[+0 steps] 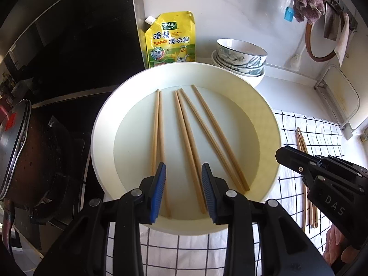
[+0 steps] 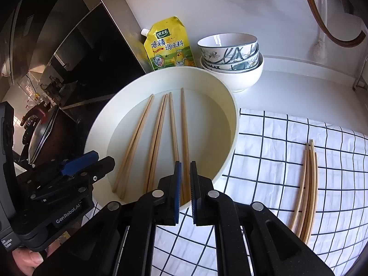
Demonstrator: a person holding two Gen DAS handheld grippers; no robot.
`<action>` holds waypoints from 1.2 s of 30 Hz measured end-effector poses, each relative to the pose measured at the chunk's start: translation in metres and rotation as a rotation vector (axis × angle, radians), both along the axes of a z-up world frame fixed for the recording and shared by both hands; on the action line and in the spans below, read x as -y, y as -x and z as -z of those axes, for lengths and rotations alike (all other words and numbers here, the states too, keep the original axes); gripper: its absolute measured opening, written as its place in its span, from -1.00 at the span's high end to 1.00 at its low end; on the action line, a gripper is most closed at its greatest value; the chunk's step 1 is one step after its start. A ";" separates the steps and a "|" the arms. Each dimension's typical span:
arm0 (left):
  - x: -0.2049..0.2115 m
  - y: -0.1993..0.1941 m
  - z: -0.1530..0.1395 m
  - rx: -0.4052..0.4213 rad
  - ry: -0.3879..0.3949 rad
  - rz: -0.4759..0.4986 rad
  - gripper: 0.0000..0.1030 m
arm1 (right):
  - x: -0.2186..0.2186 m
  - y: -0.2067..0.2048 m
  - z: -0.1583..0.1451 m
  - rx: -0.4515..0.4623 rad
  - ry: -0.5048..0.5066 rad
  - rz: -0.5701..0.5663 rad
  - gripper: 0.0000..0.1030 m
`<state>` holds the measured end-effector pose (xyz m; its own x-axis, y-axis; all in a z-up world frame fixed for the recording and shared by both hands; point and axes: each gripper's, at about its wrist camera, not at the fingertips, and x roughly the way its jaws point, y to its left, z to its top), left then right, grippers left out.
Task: Organize utensils
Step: 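Move both open tools back over the remaining chopsticks on the cloth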
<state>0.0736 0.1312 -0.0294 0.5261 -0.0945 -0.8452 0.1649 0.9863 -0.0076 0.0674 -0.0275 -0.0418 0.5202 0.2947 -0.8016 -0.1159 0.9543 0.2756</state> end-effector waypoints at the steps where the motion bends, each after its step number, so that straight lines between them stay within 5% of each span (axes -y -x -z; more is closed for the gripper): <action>1: 0.003 0.002 0.000 -0.001 -0.002 0.003 0.37 | 0.003 0.003 -0.001 0.002 -0.002 0.004 0.86; 18: 0.071 0.039 -0.001 -0.021 0.003 0.097 0.30 | 0.075 0.051 0.008 -0.013 0.014 0.115 0.86; 36: 0.146 0.054 0.033 -0.091 0.015 0.214 0.19 | 0.155 0.088 0.040 -0.077 0.038 0.249 0.72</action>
<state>0.0200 -0.0152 -0.0620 0.4145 -0.2083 -0.8859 0.3680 0.9287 -0.0462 -0.0206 -0.1820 -0.0820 0.5096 0.1345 -0.8498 0.1434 0.9606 0.2380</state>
